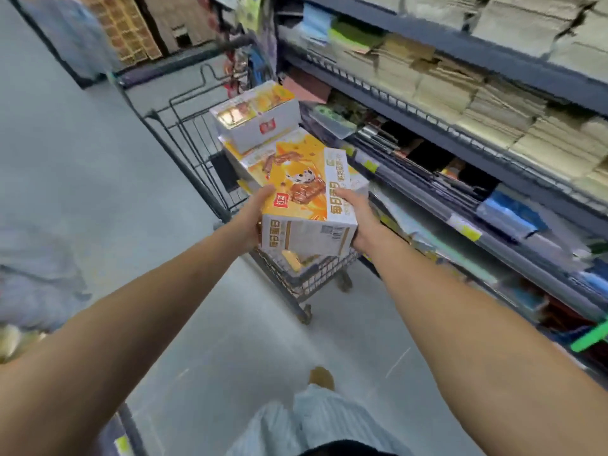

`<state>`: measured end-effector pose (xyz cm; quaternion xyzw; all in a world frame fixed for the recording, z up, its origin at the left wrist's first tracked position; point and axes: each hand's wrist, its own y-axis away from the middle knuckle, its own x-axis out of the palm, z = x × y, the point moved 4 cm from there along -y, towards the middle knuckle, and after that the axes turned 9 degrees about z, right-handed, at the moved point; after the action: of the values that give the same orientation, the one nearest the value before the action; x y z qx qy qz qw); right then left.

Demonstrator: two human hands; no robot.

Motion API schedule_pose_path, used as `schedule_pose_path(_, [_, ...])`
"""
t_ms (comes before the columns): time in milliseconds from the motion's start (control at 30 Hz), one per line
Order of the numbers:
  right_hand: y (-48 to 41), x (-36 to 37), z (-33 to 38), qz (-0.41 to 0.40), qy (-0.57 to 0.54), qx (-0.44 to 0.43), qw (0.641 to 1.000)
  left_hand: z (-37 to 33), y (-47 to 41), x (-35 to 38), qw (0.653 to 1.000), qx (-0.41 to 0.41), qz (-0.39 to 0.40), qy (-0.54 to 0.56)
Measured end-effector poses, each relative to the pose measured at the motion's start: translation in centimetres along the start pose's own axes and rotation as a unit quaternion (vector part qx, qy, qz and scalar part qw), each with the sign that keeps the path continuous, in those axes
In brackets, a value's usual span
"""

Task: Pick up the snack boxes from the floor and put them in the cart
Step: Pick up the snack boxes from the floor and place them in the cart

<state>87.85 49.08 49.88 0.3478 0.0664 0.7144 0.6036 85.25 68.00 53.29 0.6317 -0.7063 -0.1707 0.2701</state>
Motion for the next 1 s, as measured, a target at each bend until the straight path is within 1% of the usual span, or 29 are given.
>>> schedule_pose_path(133, [-5.3,4.6,-0.7,-0.010,-0.007,0.021,1.000,-1.6,-2.1,-5.3,0.999,-0.010,-0.032,0.016])
schedule_pose_path(200, [-7.7,6.4,-0.9,-0.031,-0.001,0.018,0.999,-2.4,-2.9,-7.2,0.998,-0.017,-0.060,0.007])
schedule_pose_path(267, [-10.0,7.5,-1.2,-0.063,-0.001,0.013,0.998,-3.2,-4.4,-9.0,0.997,-0.025,-0.067,0.007])
schedule_pose_path(400, [-15.3,9.0,-0.7,-0.112,-0.036,0.013,0.993,-5.4,-9.2,-12.3,0.999,-0.049,-0.020,0.001])
schedule_pose_path(467, [-17.2,9.0,0.1,-0.144,-0.032,0.010,0.989,-6.3,-11.3,-13.0,0.998,-0.059,-0.005,0.001])
schedule_pose_path(533, [-19.5,9.1,0.7,-0.164,-0.052,0.009,0.985,-7.6,-13.8,-13.3,0.997,-0.073,0.035,-0.007])
schedule_pose_path(600, [-21.0,10.0,1.3,-0.177,-0.079,0.000,0.981,-8.7,-16.3,-13.7,0.993,-0.091,0.071,-0.018])
schedule_pose_path(667, [-22.9,10.6,1.6,-0.195,-0.084,-0.021,0.977,-9.9,-18.7,-14.5,0.990,-0.102,0.090,-0.022])
schedule_pose_path(733, [-24.7,11.3,1.9,-0.213,-0.095,-0.029,0.972,-10.9,-21.2,-15.6,0.987,-0.120,0.099,-0.036])
schedule_pose_path(833, [-26.7,12.4,2.6,-0.217,-0.118,-0.037,0.968,-12.3,-23.4,-17.1,0.984,-0.130,0.102,-0.062])
schedule_pose_path(867, [-27.2,12.7,2.7,-0.233,-0.129,-0.040,0.963,-12.7,-24.0,-17.5,0.982,-0.144,0.105,-0.063])
schedule_pose_path(933, [-28.0,13.0,2.5,-0.247,-0.143,-0.026,0.958,-13.4,-24.7,-18.0,0.977,-0.173,0.105,-0.060])
schedule_pose_path(1000, [-28.8,12.4,1.8,-0.263,-0.121,0.000,0.957,-13.1,-26.1,-18.7,0.979,-0.173,0.085,-0.073])
